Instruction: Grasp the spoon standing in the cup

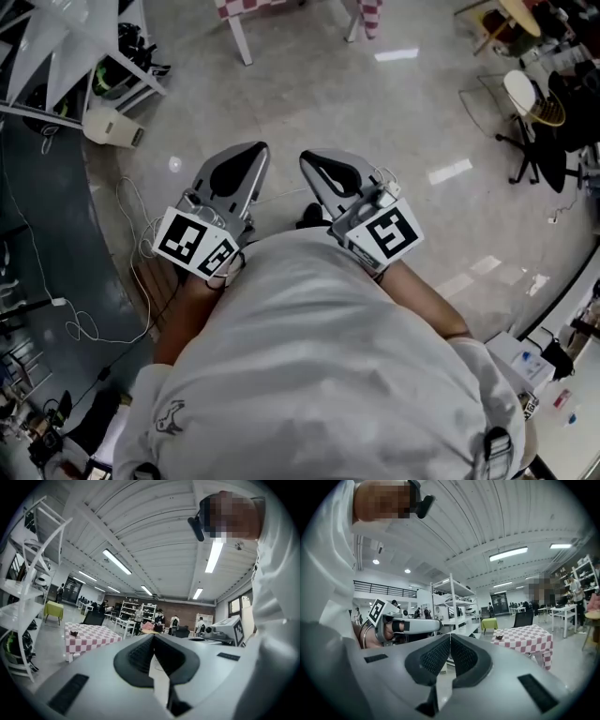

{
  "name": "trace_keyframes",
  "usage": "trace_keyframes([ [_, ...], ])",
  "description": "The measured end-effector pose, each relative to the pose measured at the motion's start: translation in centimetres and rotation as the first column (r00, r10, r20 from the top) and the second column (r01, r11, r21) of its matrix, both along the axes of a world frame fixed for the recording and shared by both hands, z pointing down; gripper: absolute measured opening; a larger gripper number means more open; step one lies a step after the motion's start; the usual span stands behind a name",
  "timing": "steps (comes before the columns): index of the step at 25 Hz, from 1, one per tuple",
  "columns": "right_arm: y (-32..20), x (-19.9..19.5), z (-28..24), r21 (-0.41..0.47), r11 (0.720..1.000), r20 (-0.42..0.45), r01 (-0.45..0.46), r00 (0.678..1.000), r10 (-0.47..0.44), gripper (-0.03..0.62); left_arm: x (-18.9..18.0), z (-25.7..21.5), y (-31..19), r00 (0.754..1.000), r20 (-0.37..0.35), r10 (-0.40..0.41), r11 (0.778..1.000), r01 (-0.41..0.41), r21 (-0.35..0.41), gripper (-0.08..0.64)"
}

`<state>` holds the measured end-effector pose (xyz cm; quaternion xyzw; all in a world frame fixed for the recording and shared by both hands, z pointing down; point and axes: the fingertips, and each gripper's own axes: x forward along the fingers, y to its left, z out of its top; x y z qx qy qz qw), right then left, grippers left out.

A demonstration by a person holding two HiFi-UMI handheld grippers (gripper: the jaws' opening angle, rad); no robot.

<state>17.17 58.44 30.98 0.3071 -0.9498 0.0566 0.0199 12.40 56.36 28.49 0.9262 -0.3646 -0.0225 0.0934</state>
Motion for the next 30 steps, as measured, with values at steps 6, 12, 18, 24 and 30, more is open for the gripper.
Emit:
trace_keyframes([
  [6, -5.3, 5.0, -0.7, -0.009, 0.999, 0.037, -0.034, 0.999, 0.034, 0.032, 3.8, 0.7, -4.1, 1.000, -0.018, -0.005, 0.999, 0.004, -0.048, 0.012],
  [12, -9.5, 4.8, -0.2, -0.018, 0.999, 0.037, -0.030, 0.999, 0.030, 0.032, 3.5, 0.6, -8.8, 1.000, -0.017, -0.012, 0.999, 0.012, -0.033, 0.012],
  [18, -13.3, 3.9, -0.7, -0.003, 1.000, 0.018, -0.026, 0.999, 0.026, 0.032, 2.7, 0.0, -13.4, 1.000, -0.016, -0.001, 1.000, 0.001, -0.010, 0.012],
  [24, -18.3, 0.4, 0.3, -0.023, 1.000, 0.017, -0.021, 1.000, 0.021, 0.032, -1.6, 0.2, -18.0, 0.999, -0.024, -0.035, 0.999, 0.035, -0.010, 0.012],
  [30, -23.5, -4.5, -0.3, -0.025, 0.999, 0.004, -0.043, 0.999, 0.043, 0.032, -6.9, -0.7, -22.8, 0.999, -0.015, -0.035, 0.999, 0.035, 0.015, 0.012],
])
